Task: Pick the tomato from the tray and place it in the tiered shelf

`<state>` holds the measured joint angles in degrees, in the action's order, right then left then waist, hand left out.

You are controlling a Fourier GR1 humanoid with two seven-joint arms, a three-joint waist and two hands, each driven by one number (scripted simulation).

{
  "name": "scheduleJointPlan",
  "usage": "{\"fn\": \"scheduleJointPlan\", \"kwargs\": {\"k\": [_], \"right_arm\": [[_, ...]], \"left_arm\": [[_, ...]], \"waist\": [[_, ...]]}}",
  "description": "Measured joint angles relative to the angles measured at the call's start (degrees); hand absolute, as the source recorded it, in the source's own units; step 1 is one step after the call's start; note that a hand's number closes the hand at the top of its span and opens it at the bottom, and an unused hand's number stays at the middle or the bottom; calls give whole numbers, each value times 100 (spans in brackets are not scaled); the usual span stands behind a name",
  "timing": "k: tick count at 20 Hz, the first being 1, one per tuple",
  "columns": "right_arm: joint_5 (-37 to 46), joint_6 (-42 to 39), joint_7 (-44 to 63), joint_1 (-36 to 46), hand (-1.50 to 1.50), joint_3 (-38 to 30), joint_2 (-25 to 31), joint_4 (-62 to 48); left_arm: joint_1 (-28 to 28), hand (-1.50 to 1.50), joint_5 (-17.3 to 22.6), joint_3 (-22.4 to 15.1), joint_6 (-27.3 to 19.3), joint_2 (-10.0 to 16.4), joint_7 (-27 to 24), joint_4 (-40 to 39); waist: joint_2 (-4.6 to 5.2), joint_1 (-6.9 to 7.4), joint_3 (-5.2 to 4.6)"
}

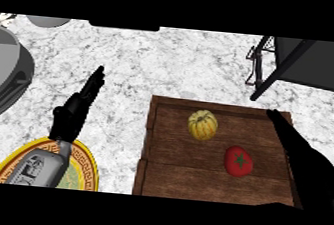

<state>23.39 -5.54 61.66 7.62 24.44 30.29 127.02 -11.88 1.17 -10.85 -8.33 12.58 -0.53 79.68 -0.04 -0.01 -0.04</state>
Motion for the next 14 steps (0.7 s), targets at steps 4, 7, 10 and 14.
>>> {"fn": "scheduleJointPlan", "kwargs": {"k": [4,7,10,14], "right_arm": [[177,-90,-102,25,-150,-50,-297,-298],[397,-134,-128,-4,-150,-14,-489,-462],[520,-221,-152,-82,-150,-60,-615,-473],[689,-330,-159,-87,-150,-63,-830,-579]], "left_arm": [[12,0,-35,78,81,-61,83,41],[58,0,-111,69,112,-102,197,197],[91,0,-130,148,203,-123,176,205],[117,0,-239,167,231,-209,165,188]], "waist": [[2,6,3],[0,7,2],[0,1,3],[1,1,2]]}}
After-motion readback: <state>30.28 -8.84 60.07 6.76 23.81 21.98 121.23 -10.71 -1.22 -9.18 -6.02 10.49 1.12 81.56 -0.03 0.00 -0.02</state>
